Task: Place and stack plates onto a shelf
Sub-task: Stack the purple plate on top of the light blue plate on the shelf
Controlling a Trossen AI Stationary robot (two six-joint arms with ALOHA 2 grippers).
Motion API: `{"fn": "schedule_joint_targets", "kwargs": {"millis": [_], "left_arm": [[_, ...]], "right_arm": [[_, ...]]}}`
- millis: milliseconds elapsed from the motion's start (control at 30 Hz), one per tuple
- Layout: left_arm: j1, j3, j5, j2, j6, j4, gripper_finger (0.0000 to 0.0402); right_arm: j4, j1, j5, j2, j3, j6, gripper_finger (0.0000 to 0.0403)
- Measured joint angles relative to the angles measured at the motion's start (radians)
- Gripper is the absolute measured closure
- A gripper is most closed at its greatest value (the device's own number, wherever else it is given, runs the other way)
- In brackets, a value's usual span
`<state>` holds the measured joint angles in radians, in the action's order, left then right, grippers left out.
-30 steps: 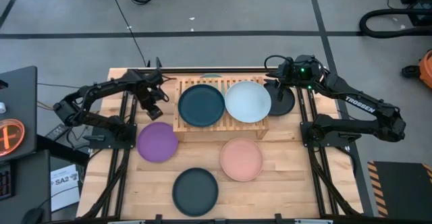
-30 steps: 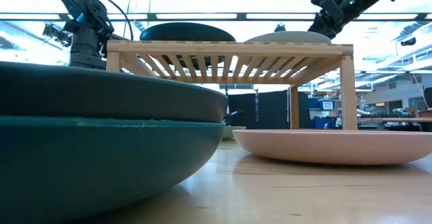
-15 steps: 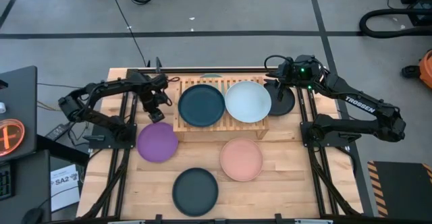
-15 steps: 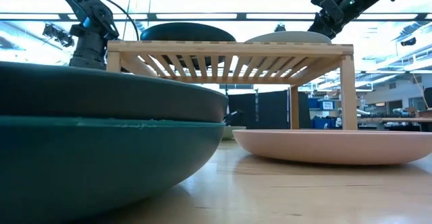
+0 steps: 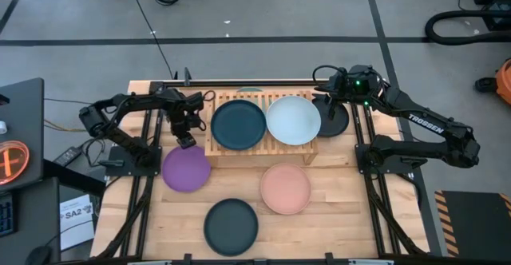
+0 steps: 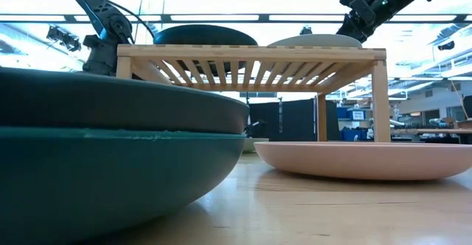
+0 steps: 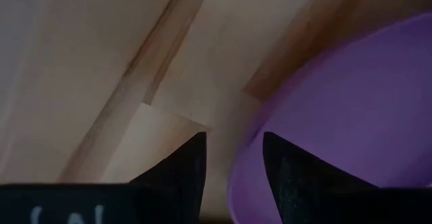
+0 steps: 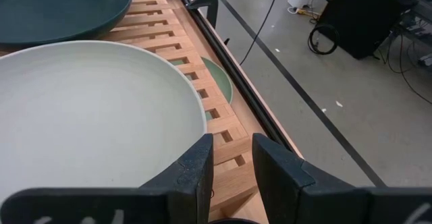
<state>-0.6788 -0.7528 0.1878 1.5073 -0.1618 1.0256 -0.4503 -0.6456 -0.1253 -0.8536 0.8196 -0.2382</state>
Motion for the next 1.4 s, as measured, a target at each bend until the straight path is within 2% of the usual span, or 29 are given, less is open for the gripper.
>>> {"fn": "schedule_joint_targets", "kwargs": {"millis": [800,1100,1267,1400], "left_arm": [[0.010,0.000,0.000,0.000,0.002,-0.048,0.0249],[0.011,0.000,-0.131,-0.001,0.048,-0.058,0.0249],[0.011,0.000,-0.134,-0.001,0.048,-0.058,0.0254],[0.011,0.000,-0.134,-0.001,0.048,-0.058,0.0278]], "right_arm": [[0.000,0.000,0.000,0.000,0.000,0.000,0.0294],[0.000,0.000,0.000,0.000,0.000,0.000,0.0294],[0.000,0.000,0.000,0.000,0.000,0.000,0.0294],[0.000,0.000,0.000,0.000,0.000,0.000,0.0294]]}}
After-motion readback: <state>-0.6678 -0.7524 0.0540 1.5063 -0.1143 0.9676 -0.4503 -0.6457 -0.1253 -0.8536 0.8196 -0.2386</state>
